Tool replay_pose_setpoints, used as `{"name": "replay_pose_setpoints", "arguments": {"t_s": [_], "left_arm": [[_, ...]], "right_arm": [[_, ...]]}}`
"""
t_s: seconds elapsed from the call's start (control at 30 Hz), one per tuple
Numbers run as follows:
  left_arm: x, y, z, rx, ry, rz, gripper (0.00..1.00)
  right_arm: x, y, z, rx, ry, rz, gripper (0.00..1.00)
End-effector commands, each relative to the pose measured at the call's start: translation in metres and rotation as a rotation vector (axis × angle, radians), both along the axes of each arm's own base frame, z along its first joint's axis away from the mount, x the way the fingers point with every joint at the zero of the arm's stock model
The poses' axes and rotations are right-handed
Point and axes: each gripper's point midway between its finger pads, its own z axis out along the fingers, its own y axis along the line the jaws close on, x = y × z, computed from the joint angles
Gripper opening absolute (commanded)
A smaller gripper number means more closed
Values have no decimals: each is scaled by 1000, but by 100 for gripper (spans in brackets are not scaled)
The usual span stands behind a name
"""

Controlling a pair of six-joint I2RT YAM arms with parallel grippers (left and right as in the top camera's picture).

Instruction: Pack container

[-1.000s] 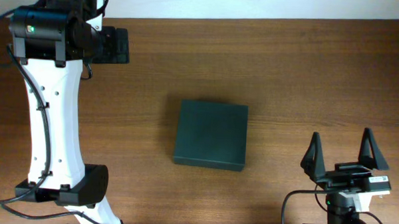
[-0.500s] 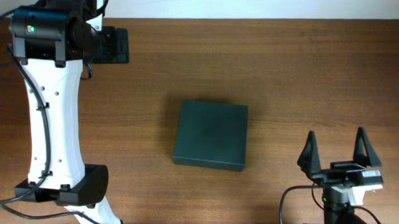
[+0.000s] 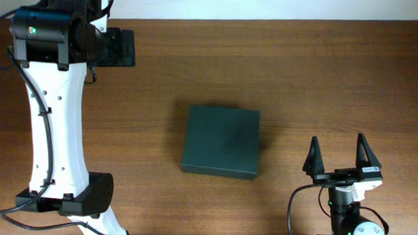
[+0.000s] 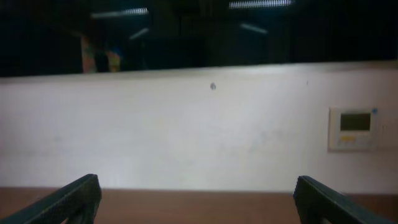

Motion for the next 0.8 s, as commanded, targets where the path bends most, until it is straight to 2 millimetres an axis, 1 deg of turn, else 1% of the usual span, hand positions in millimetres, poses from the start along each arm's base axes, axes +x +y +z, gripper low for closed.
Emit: {"name": "replay_pose_setpoints", "arguments": {"t_s": [0.0, 0.17, 0.37, 0.5, 0.6, 0.73, 0.77], "left_arm": [[-4, 3, 4, 7, -9, 10, 99], [-4, 3, 4, 7, -9, 10, 99], [-4, 3, 4, 7, -9, 10, 99], [-4, 3, 4, 7, -9, 10, 99], [-4, 3, 4, 7, -9, 10, 99], [-4, 3, 4, 7, -9, 10, 99], [-4, 3, 4, 7, -9, 10, 99]], "right_arm": [[1, 2, -8, 7, 21, 10, 99], [6, 2, -23, 10, 86, 10, 99], [11, 3, -50, 15, 195, 18, 99], [12, 13, -72, 13, 286, 57, 99], [11, 18, -84, 11, 335, 79, 99], [11, 17, -98, 13, 394, 74, 99], [11, 15, -98, 13, 392, 63, 99]]}}
